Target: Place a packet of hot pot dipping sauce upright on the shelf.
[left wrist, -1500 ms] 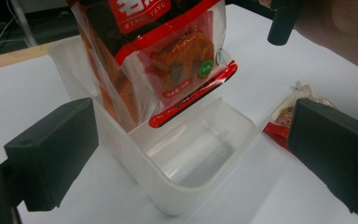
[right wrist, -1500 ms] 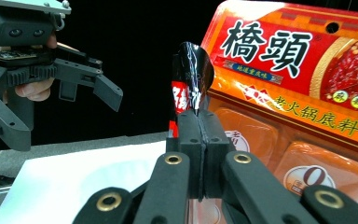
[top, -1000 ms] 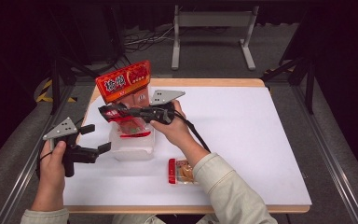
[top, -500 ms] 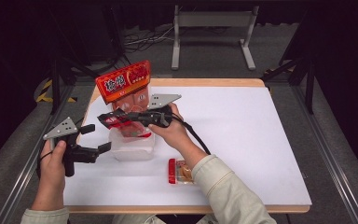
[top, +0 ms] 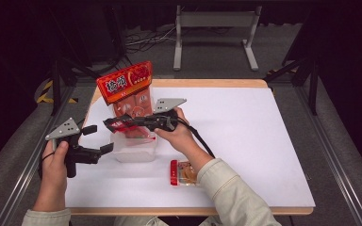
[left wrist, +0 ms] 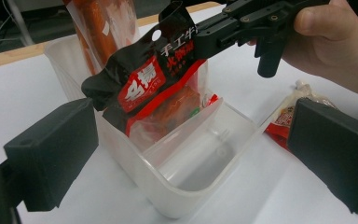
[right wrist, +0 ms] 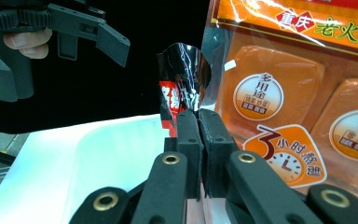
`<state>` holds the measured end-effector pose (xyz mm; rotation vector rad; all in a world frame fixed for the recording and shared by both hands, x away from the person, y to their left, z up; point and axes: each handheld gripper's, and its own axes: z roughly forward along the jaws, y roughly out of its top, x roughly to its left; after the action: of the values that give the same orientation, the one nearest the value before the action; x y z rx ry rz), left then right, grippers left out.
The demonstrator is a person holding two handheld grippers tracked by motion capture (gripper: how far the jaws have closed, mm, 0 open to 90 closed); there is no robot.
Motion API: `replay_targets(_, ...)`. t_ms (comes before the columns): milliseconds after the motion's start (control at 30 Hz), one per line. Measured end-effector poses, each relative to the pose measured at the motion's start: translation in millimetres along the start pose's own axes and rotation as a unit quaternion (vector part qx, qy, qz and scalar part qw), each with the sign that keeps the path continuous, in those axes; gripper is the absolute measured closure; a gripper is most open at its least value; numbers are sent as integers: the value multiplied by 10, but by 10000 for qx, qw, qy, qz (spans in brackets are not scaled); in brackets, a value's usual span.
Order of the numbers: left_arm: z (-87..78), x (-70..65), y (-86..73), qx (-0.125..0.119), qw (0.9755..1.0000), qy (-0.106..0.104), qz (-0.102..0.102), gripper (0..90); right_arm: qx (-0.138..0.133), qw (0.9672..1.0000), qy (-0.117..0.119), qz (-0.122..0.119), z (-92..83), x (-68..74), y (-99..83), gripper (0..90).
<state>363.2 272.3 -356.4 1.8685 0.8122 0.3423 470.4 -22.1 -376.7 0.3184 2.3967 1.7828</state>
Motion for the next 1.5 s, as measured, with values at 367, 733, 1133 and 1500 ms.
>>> replay_targets(367, -7, 8, 2, -9, 10000, 13, 6, 28, 67, 9999, -42, 75, -66, 24, -50, 900)
replay_targets(733, 13, 1, 5, 32, 10000, 1, 20, 27, 372, 9985, -158, 379, -166, -11, -213, 900)
replay_targets(1133, 35, -9, 5, 67, 10000, -3, 19, 27, 506, 9970, -210, 543, -216, -43, -274, 862)
replay_targets(1500, 28, -1, 8, 53, 10000, -12, 3, 27, 259, 9971, -228, 684, -315, -34, -224, 664)
